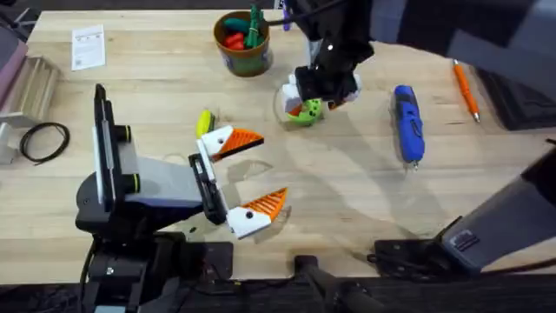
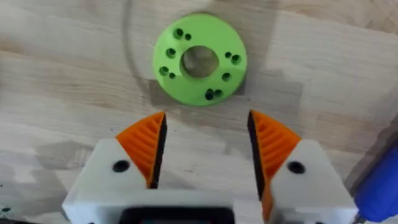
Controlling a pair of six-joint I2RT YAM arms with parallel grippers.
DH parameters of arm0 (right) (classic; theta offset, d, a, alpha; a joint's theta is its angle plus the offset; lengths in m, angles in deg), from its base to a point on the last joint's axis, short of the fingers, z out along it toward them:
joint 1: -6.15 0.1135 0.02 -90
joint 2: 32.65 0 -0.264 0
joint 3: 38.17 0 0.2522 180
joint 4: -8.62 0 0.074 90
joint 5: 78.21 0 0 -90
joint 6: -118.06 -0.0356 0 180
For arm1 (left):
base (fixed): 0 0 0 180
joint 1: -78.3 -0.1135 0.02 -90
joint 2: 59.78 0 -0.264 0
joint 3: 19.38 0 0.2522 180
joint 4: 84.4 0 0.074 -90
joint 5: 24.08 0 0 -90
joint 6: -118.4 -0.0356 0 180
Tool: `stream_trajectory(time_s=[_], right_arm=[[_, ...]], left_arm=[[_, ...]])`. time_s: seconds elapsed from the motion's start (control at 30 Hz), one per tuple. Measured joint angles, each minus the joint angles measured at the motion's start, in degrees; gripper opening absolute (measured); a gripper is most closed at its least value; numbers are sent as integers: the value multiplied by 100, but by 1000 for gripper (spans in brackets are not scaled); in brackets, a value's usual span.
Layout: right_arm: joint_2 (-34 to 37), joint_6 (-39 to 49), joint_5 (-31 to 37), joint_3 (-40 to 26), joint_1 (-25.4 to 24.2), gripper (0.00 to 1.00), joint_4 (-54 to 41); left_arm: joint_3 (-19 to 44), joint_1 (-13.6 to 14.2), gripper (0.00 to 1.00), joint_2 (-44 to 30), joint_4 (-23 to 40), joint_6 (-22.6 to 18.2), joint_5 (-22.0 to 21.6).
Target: Pick up the gripper from the table and insert it into the empty holder that is missing its gripper. Then pick up a screw, insert it into the mounting hole, and use the screwdriver to tighten it. Finally, clean up the table by picking up the vegetable and placing it into the bucket.
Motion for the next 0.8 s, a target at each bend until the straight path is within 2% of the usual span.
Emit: stream_trajectory(time_s=[0.23,0.6,0.8], right_arm=[[306,0,4,31,0,668,69],[344,0,7,36,0,575,321],[433,1,24,85,0,486,388]], left_arm=[[0,0,986,-1,0,0,0],[0,0,986,-1,0,0,0],[0,0,986,0,0,0,0]])
